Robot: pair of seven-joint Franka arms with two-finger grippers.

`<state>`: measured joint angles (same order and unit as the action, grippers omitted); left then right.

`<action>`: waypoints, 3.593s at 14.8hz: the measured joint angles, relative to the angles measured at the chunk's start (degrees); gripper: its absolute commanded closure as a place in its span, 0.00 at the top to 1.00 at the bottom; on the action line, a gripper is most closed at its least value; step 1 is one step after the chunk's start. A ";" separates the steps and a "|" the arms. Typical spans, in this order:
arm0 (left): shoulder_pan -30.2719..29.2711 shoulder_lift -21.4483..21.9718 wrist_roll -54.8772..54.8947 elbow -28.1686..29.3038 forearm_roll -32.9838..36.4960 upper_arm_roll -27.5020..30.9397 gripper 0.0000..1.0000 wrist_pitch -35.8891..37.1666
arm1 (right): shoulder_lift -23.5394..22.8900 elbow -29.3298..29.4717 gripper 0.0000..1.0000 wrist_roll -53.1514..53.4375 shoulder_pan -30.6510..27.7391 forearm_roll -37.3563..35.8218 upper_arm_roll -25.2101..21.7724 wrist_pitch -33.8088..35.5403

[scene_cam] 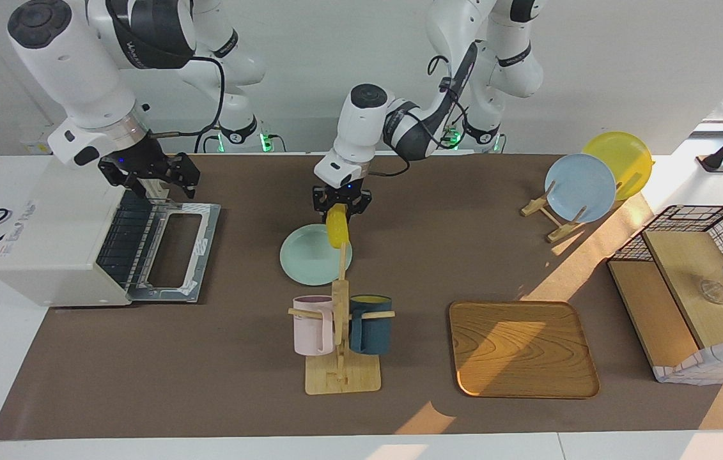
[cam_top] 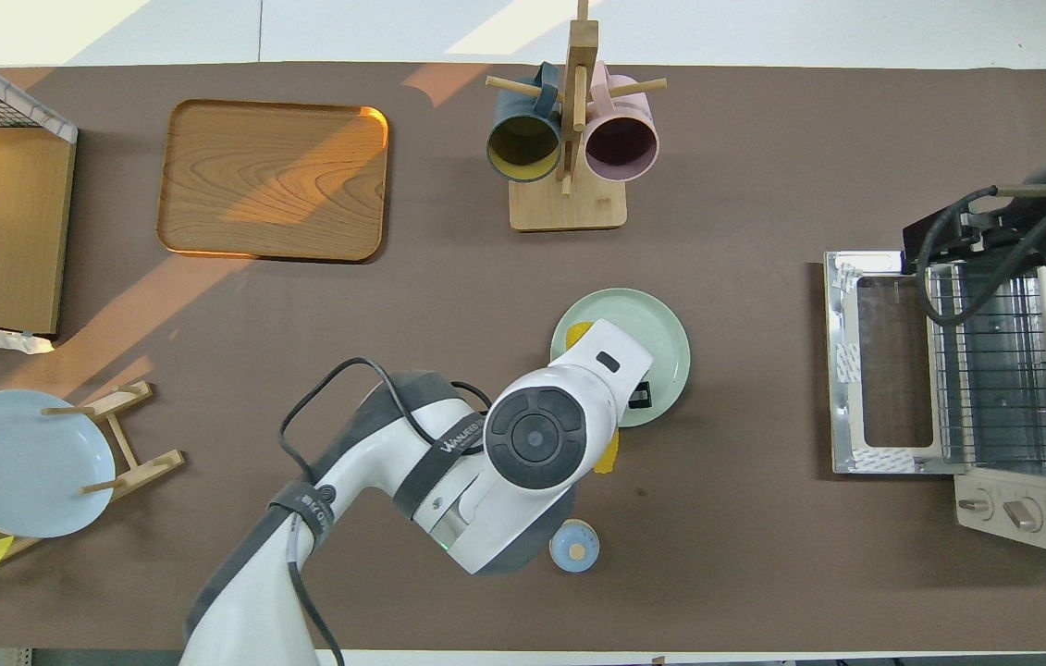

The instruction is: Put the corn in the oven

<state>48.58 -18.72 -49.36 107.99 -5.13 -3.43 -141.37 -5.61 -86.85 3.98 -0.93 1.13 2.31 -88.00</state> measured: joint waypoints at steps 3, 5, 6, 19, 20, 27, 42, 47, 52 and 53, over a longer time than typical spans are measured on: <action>0.92 -5.12 -1.56 -3.99 0.00 0.09 0.00 -2.41 | 0.00 0.00 1.00 -0.01 0.00 0.00 0.01 0.00; 0.92 -6.54 -1.60 -5.06 0.00 0.31 0.00 -4.14 | 0.00 0.00 1.00 -0.01 0.00 0.00 0.01 0.00; 0.92 -6.93 -1.60 -5.14 0.00 0.42 0.00 -4.76 | 0.00 0.00 1.00 -0.01 0.00 0.00 0.01 0.00; 0.05 -6.52 -1.69 -5.89 0.00 3.51 1.00 -2.44 | 0.00 0.00 1.00 -0.01 -0.13 0.00 -0.05 0.01; -0.67 -5.78 -1.38 -6.05 0.00 3.63 1.00 -1.26 | 0.00 0.00 1.00 -0.01 -0.13 0.00 -0.06 0.14; -13.44 3.01 14.94 -7.20 0.00 3.99 1.00 13.50 | 0.05 0.02 1.00 -0.01 -0.21 0.00 -0.29 1.77; -36.31 12.37 45.98 -15.06 5.00 4.81 1.00 39.98 | -8.62 -10.58 1.00 28.86 27.47 0.11 1.03 -29.31; -36.73 16.08 45.99 -15.00 6.14 4.83 1.00 47.22 | -10.31 -17.52 1.00 30.74 31.57 0.11 1.03 -38.03; -37.87 17.98 47.94 -14.99 6.51 4.74 1.00 49.35 | -12.51 -18.65 0.97 31.46 32.26 0.11 0.87 -39.29; -38.36 18.38 49.15 -14.99 6.52 4.64 1.00 49.54 | -12.78 -19.16 0.81 31.46 32.27 0.11 0.88 -39.89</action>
<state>10.22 -0.34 -0.21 93.00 1.39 1.21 -91.83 -18.39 -106.01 35.44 31.34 1.24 3.18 -127.90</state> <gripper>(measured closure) 0.000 0.004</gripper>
